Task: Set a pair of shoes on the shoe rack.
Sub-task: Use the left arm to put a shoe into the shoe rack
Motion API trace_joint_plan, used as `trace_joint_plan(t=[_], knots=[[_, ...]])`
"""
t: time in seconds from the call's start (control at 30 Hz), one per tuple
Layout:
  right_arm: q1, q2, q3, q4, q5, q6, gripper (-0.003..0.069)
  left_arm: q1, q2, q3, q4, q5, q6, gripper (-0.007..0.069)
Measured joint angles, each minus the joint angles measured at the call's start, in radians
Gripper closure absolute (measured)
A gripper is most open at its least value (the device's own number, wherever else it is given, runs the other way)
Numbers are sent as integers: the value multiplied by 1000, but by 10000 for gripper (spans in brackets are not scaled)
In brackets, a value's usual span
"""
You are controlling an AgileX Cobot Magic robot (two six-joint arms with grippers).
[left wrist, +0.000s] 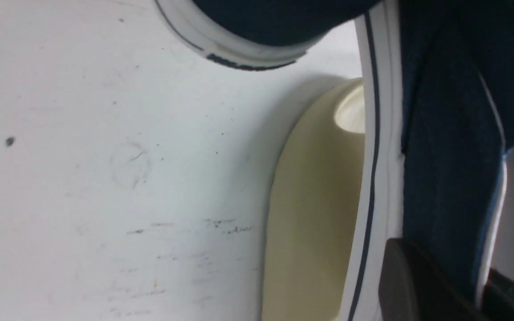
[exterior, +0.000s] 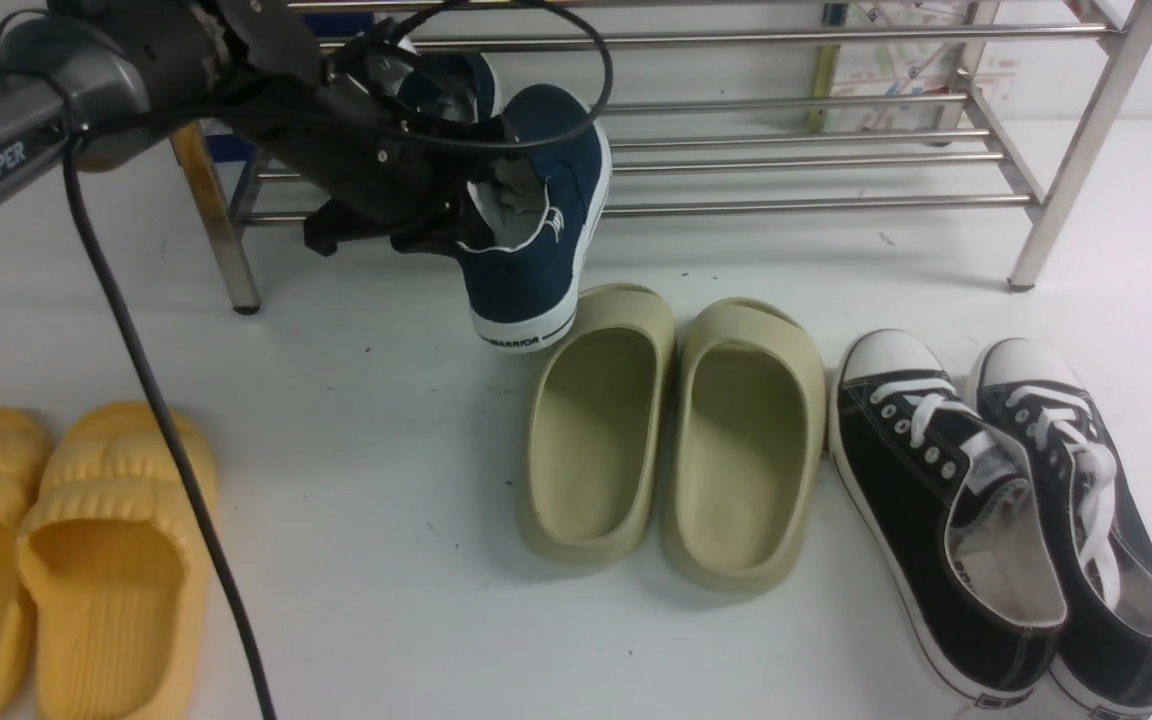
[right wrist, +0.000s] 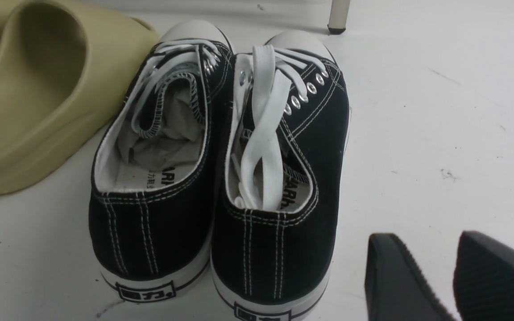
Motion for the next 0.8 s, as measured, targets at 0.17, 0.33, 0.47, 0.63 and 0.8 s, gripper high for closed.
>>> trace_joint_plan(t=[0.17,0.33,0.47,0.63,0.8], knots=[[0,0,0,0,0,0,413,0,-39,0,66,14,-79,630],[0,0,0,0,0,0,413,-1,-40,0,72,18,-79,630],[0,0,0,0,0,0,413,-25,-19,0,66,-1,-20,628],[0,0,0,0,0,0,413,-56,11,0,52,-92,5,627],[0,0,0,-1,0,0,413,-55,19,0,56,-167,14,625]])
